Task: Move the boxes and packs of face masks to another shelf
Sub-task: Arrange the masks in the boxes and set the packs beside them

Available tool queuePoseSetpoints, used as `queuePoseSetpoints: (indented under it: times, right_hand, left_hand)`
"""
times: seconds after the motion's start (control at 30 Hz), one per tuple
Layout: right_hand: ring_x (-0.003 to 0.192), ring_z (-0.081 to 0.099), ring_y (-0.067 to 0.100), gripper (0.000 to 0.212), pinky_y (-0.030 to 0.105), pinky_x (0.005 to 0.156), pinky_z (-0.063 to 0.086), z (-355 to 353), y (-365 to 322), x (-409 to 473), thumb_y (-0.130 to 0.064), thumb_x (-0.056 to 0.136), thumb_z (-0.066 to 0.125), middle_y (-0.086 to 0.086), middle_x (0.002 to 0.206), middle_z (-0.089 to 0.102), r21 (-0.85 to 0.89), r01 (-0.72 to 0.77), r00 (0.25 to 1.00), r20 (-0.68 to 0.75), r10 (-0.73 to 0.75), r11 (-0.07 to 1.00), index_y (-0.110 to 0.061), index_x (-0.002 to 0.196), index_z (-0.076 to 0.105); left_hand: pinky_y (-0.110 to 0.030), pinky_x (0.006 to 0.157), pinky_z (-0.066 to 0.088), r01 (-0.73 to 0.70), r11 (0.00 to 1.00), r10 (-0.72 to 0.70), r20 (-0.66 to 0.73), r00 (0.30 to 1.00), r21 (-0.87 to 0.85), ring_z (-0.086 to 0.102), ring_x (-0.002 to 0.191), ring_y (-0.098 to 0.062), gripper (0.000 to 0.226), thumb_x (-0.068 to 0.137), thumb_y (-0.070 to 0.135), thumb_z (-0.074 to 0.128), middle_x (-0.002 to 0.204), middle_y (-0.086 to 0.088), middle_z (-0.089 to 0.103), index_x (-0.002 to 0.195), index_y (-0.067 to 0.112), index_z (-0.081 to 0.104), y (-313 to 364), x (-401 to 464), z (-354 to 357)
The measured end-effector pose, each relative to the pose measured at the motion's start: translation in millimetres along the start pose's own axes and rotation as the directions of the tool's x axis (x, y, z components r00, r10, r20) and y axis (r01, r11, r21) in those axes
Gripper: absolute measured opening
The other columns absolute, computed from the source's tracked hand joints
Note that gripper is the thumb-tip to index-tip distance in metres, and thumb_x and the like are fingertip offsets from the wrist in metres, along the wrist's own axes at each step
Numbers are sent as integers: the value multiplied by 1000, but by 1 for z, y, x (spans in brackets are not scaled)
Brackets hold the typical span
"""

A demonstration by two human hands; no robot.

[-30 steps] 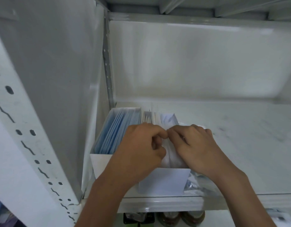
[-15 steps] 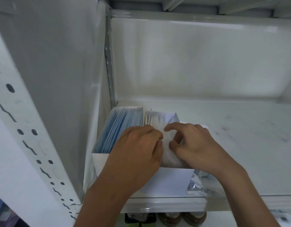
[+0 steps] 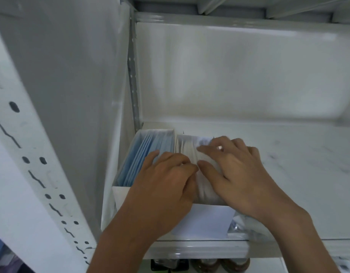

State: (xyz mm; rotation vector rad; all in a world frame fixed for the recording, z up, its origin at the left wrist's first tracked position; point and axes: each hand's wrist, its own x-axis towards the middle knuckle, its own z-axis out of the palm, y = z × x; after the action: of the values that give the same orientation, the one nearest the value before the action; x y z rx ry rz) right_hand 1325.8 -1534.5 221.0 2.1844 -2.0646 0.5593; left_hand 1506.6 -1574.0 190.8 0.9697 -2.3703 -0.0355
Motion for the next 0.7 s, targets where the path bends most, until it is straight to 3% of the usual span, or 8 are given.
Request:
queuePoseSetpoints:
  times: [0.07,0.13,0.27,0.37,0.4,0.5,0.63,0.7]
  right_hand:
    - [134,34,8,47,46,116,19,-1,0,-4,-53,101,21,-25,145,41,96,63,985,153,-77,993,-50,138,49]
    - [140,30,6,46,53,121,9,1,2,-7,-50,101,23,-27,149,37,131,60,970,228,-89,990,-48,142,44]
    - [142,34,14,45,44,123,11,0,-3,-10,-47,103,29,-15,152,39,61,75,996,51,-78,995,-37,143,48]
    - [138,38,7,49,38,120,22,-1,-6,-21,-60,100,34,-16,148,46,120,183,982,-68,-176,976,-38,139,52]
    - [138,35,3,56,31,119,21,-1,-5,-25,-70,95,36,-19,147,45,146,206,979,-42,-202,968,-40,140,51]
    - [144,6,-12,84,21,119,-2,5,0,-34,-92,77,35,-26,158,23,127,190,970,128,-206,973,-47,148,35]
    - [130,-12,-27,78,13,116,3,10,10,-27,-85,78,45,-34,158,12,149,179,967,155,-202,973,-51,148,35]
    - [137,-9,-23,75,13,115,-8,12,11,-22,-82,80,48,-32,158,15,134,198,965,146,-217,971,-50,147,37]
  left_hand:
    - [-54,112,40,15,1000,-15,-9,1000,14,69,102,-19,42,91,30,37,104,4,75,100,19,77,0,-1,-3]
    - [-58,109,41,32,999,-31,-34,999,24,68,100,-22,41,90,28,39,103,2,73,99,20,78,0,-1,-5]
    - [-51,101,46,60,998,-60,-49,997,11,62,102,-21,42,94,32,37,114,1,66,109,24,76,7,-3,-11]
    - [-43,83,54,49,996,-58,-130,990,-71,64,92,-17,36,96,29,41,108,7,66,109,23,74,11,-7,-19]
    - [-40,77,54,68,995,-80,-172,982,-77,63,88,-15,31,95,28,44,105,9,65,104,24,73,9,-10,-24]
    - [-39,65,53,194,981,-192,-237,952,-18,60,79,-15,18,92,27,49,92,11,61,90,25,66,0,-24,-33]
    - [-41,66,51,152,988,-147,-185,972,15,58,72,-13,11,90,23,57,79,13,58,82,26,63,-7,-38,-30]
    - [-38,70,50,128,991,-130,-172,976,-26,58,74,-9,15,92,27,54,79,17,57,82,28,65,-5,-41,-30]
